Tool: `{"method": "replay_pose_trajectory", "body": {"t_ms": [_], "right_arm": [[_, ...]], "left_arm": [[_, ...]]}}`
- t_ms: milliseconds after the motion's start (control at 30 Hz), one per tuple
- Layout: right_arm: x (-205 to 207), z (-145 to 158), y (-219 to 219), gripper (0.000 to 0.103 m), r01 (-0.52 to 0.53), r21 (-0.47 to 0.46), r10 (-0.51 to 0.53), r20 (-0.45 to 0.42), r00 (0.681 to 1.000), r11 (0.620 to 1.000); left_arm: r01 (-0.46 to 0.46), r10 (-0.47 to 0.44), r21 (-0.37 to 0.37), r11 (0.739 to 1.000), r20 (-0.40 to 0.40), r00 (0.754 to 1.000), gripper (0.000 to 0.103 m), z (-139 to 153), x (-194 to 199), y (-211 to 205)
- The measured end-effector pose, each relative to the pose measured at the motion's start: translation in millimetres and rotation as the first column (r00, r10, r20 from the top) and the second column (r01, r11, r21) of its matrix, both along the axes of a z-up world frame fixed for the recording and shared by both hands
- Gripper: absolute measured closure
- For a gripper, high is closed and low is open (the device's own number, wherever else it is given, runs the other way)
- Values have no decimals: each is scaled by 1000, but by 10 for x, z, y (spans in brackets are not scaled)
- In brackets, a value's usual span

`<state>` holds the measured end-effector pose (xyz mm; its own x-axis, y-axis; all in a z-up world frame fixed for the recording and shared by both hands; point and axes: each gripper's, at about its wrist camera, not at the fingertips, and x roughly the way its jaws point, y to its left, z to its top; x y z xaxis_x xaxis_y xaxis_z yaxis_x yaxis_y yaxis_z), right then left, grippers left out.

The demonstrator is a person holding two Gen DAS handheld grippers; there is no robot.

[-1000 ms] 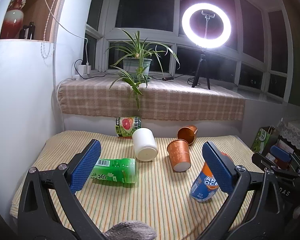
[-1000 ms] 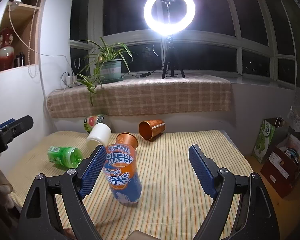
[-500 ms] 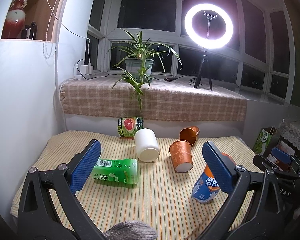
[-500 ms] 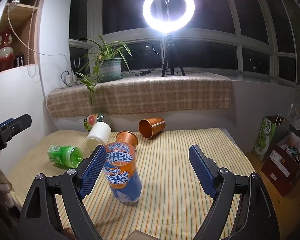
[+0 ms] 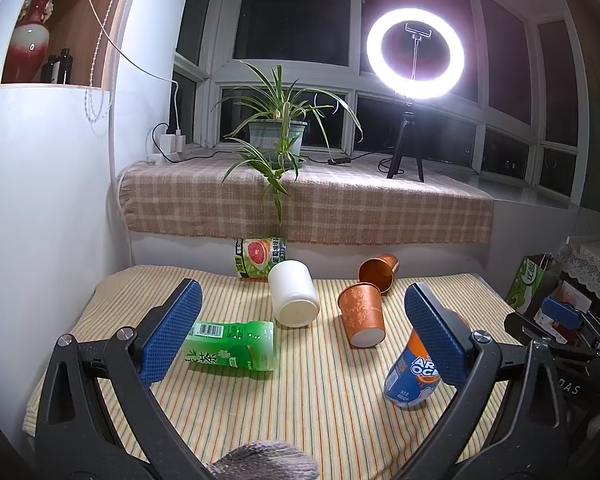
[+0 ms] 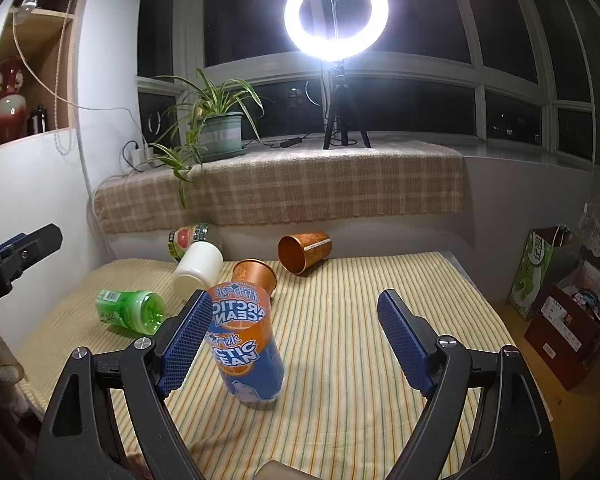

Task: Flip cup upright

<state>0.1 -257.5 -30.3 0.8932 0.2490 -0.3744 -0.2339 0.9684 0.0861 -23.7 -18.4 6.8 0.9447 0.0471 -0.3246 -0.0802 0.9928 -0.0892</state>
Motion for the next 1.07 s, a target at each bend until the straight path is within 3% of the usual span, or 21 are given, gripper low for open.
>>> {"method": "replay_pose_trajectory", "body": {"t_ms": [1067], "right_arm": [[6, -48, 64, 19, -22, -4, 22, -25, 999, 1000]], "left_arm": [[-5, 5, 25, 1000, -1, 1000, 0, -1, 44, 88]]}}
